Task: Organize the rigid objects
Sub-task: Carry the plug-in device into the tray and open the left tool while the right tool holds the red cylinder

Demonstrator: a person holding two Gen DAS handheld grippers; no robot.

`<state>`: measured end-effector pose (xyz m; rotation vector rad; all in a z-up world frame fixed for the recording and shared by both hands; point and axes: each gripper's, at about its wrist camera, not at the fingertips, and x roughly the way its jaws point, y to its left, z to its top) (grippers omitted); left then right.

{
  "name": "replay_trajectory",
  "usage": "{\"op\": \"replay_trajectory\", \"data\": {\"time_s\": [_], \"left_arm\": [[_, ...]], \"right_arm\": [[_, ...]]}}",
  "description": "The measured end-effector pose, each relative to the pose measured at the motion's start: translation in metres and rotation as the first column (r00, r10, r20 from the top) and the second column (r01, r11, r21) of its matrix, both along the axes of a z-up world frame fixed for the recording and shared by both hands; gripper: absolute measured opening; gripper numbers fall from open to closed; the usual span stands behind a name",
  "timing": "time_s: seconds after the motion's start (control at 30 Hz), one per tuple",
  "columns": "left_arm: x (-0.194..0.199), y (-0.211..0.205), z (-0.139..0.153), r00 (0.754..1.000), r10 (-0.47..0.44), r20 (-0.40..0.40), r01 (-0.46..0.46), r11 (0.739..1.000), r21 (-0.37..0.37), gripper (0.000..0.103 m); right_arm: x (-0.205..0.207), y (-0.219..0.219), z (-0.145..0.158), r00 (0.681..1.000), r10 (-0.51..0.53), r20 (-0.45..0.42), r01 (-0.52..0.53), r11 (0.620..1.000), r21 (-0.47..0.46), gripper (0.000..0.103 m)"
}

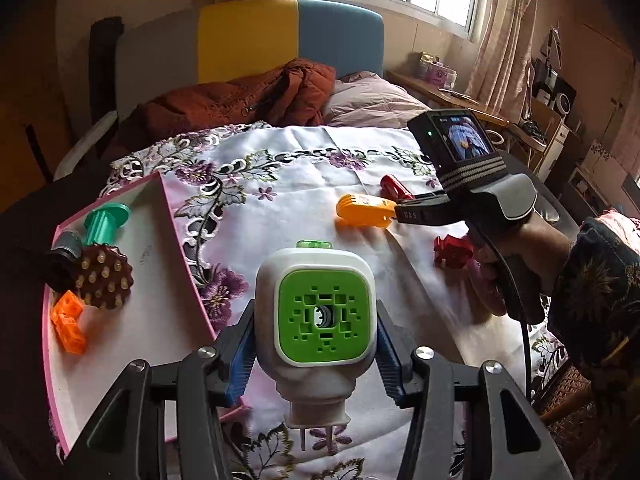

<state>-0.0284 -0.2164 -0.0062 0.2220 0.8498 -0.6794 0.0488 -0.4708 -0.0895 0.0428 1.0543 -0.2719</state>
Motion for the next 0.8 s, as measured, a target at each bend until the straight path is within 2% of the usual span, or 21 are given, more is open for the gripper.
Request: {"op": "replay_trajectory", "data": {"time_s": [0.2,0.4,0.57,0.7,0.8], "left_arm": [[0.006,0.022,0.016,0.997,0.063,0.037,-0.063,0.998,-0.003,0.053],[0.017,0.045,0.012,0.992,0.123,0.012,-0.123,0.992,-0.006,0.053],[0.032,0.071,0.001,0.981,0.183,-0.058,-0.184,0.983,-0.024,0.053],[0.055,0.099,-0.011,0.953,0.265,-0.146,-0.274,0.961,-0.041,0.053],[0.071,0.112,-0.021,0.931,0.288,-0.226,-0.311,0.948,-0.072,0.053]], "right_arm": [[0.0,0.002,0.0,1.0,0.004,0.0,-0.004,1.0,-0.022,0.027],[0.0,0.005,0.0,1.0,0.005,0.0,-0.005,0.999,-0.04,0.026],[-0.001,0.006,0.0,1.0,0.008,-0.002,-0.009,0.998,-0.058,0.026],[0.0,0.007,0.0,1.0,0.011,-0.004,-0.011,0.998,-0.065,0.026],[0.0,0.008,0.0,1.0,0.013,-0.006,-0.013,0.997,-0.071,0.026]]}}
